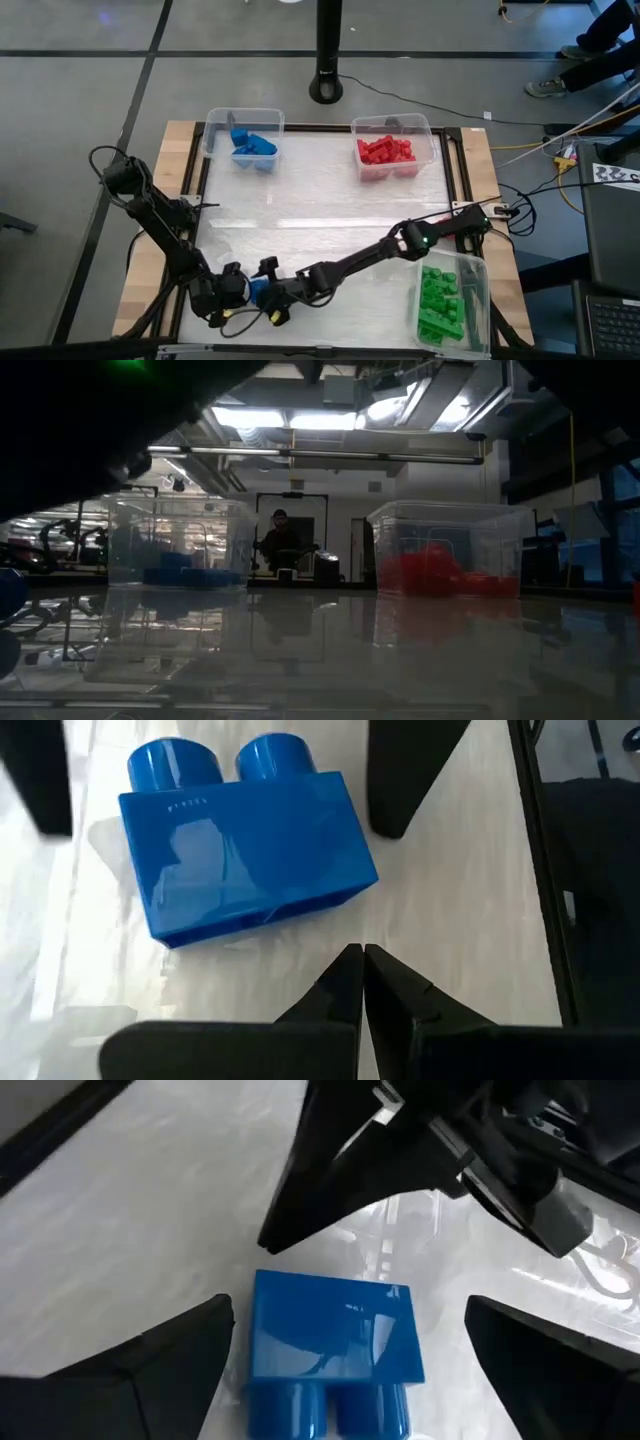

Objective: Sort blocks
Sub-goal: Put the blue game piece into the top left transparent bin

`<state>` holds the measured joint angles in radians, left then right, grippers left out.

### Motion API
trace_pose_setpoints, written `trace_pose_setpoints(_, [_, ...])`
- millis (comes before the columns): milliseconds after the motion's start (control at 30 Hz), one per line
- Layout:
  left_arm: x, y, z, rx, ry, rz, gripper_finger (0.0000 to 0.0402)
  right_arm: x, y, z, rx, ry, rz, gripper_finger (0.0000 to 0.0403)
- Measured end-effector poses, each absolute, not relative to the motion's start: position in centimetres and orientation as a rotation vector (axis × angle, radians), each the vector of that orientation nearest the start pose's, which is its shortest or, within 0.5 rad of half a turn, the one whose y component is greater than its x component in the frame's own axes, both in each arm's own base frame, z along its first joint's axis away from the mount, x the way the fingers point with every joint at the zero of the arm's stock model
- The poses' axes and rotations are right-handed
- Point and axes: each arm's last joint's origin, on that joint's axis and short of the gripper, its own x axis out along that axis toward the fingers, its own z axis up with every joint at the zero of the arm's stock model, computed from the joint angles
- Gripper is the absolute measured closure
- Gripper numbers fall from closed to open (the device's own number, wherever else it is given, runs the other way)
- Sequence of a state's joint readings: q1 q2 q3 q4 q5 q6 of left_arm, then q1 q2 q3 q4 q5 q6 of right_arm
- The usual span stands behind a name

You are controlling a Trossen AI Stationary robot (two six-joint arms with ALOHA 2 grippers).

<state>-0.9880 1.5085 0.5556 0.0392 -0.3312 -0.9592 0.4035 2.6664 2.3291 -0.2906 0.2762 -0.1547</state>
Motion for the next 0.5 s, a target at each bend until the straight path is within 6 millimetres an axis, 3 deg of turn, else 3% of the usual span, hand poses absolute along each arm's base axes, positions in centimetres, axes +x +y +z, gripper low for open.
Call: trace_pose_setpoints(500, [14.8, -20.5, 12.7, -0.301, 0.904, -0.195, 0.0399, 54.9, 21.2, 11.9, -0.287, 0.585, 0.214, 0.0007])
